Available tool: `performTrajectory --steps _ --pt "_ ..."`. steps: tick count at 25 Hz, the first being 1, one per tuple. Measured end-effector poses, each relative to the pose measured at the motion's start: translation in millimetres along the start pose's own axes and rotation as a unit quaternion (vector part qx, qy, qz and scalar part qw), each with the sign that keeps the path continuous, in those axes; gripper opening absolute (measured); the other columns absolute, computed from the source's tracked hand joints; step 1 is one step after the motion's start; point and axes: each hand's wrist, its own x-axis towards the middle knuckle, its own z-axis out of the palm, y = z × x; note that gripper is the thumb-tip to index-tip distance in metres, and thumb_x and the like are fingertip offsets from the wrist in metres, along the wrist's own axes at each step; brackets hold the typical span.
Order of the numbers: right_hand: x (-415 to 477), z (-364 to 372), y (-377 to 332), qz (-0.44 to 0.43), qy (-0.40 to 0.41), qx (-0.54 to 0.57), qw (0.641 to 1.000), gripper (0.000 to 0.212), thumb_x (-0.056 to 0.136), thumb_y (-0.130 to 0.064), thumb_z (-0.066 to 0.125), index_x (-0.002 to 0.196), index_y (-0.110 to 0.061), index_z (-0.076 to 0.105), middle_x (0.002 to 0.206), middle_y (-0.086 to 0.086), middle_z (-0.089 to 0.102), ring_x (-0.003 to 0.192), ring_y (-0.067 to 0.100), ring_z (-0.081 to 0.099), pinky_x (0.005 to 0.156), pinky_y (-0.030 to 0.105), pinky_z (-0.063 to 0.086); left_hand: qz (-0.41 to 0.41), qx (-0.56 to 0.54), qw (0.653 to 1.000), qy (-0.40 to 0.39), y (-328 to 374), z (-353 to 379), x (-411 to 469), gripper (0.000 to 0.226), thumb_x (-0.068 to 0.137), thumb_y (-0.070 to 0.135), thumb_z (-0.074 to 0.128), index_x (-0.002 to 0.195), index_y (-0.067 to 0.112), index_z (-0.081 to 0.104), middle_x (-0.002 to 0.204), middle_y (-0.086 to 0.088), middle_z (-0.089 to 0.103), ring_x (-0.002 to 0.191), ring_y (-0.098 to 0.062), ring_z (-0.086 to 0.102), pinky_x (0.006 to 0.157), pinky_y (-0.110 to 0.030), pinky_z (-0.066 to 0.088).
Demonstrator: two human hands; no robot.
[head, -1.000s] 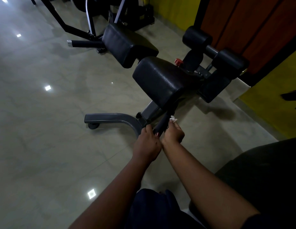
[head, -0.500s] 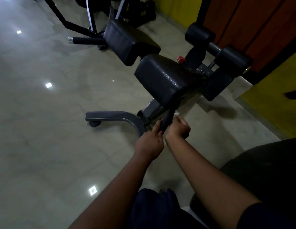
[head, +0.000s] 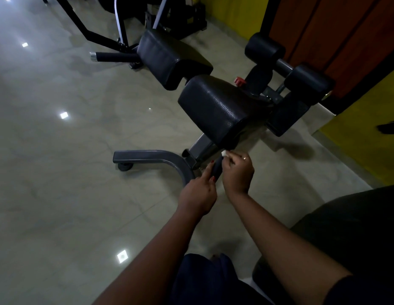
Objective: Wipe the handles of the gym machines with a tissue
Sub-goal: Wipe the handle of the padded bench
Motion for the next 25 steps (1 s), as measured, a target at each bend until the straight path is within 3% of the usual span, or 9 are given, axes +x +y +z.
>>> performTrajectory --steps 2,4,7,11,13,16,18,21,25 --pt "-1.3 -4.4 9.8 -0.061 -0.025 -0.022 0.998 0.019 0.083 -0.005 0.066 0.098 -0.006 0.076 0.101 0.013 0.067 0.091 0.024 0.061 0.078 0.026 0.048 -0.002 0.001 1.0 0.001 0.2 -0.9 -0.1 0.052 0.103 0.036 0.027 0.153 0.039 0.013 0.106 -0.02 0.066 0.091 -0.032 0.062 0.067 -0.031 0.04" --pt "14.4 2.8 10.0 -0.033 -0.012 -0.028 0.999 0.016 0.082 -0.005 0.064 0.092 -0.005 0.076 0.095 0.015 0.069 0.088 0.028 0.063 0.075 0.02 0.039 -0.005 0.003 1.0 -0.002 0.1 -2.0 -0.1 0.052 0.104 0.036 0.027 0.153 0.037 0.012 0.105 -0.02 0.066 0.087 -0.031 0.061 0.066 -0.03 0.039" --pt "17.4 10.6 -0.5 0.111 0.04 0.04 0.992 0.016 0.088 -0.013 0.061 0.093 -0.005 0.074 0.093 0.01 0.07 0.087 0.025 0.064 0.072 0.02 0.038 -0.005 -0.003 1.0 -0.011 0.7 -4.2 -2.0 0.052 0.104 0.035 0.027 0.154 0.036 0.012 0.103 -0.02 0.065 0.085 -0.03 0.06 0.066 -0.03 0.038" --pt "-20.2 6.8 -12.3 0.341 0.021 0.125 0.932 0.016 0.096 -0.024 0.055 0.104 -0.014 0.064 0.093 -0.002 0.061 0.086 0.014 0.058 0.077 0.029 0.048 -0.009 0.001 1.0 -0.013 1.9 -5.6 -3.5 0.051 0.104 0.036 0.026 0.153 0.035 0.013 0.101 -0.017 0.066 0.077 -0.023 0.056 0.065 -0.029 0.037" --pt "-4.1 17.1 -7.8 0.435 0.026 0.263 0.861 0.011 0.096 -0.017 0.054 0.101 -0.012 0.062 0.095 0.003 0.063 0.091 0.022 0.063 0.079 0.035 0.052 -0.014 0.0 1.0 -0.011 1.3 -3.7 -2.3 0.051 0.104 0.038 0.026 0.153 0.037 0.013 0.105 -0.017 0.066 0.078 -0.021 0.054 0.067 -0.029 0.038" --pt "28.6 27.1 0.6 0.544 -0.023 0.553 0.631 0.016 0.096 -0.002 0.044 0.093 -0.003 0.06 0.093 0.014 0.061 0.088 0.027 0.062 0.08 0.035 0.051 -0.011 0.0 1.0 -0.009 -0.6 -2.2 0.4 0.051 0.103 0.039 0.025 0.153 0.039 0.012 0.11 -0.017 0.065 0.091 -0.03 0.062 0.07 -0.031 0.043" --pt "24.2 23.0 7.4 0.544 -0.098 0.608 0.57 0.017 0.087 0.004 0.047 0.09 -0.003 0.062 0.09 0.016 0.064 0.081 0.028 0.066 0.076 0.035 0.055 -0.011 -0.001 1.0 -0.009 -1.5 -2.2 -0.3 0.051 0.103 0.039 0.025 0.153 0.039 0.012 0.109 -0.017 0.065 0.091 -0.029 0.062 0.069 -0.031 0.043" --pt "24.1 22.3 12.6 0.53 -0.149 0.641 0.535 0.024 0.058 0.008 0.062 0.08 0.004 0.069 0.081 0.022 0.068 0.065 0.031 0.071 0.055 0.035 0.059 -0.015 0.0 1.0 -0.008 -1.0 -3.0 -1.4 0.051 0.103 0.038 0.026 0.153 0.039 0.012 0.107 -0.016 0.066 0.078 -0.023 0.057 0.067 -0.029 0.041" --pt "37.0 32.0 5.7 0.504 -0.112 0.607 0.605 0.02 0.068 0.003 0.051 0.083 -0.007 0.061 0.067 0.009 0.067 0.063 0.016 0.066 0.062 0.026 0.057 -0.016 -0.005 1.0 -0.008 -2.1 -0.8 1.0 0.052 0.103 0.039 0.026 0.152 0.039 0.011 0.112 -0.016 0.065 0.09 -0.028 0.062 0.071 -0.03 0.044"
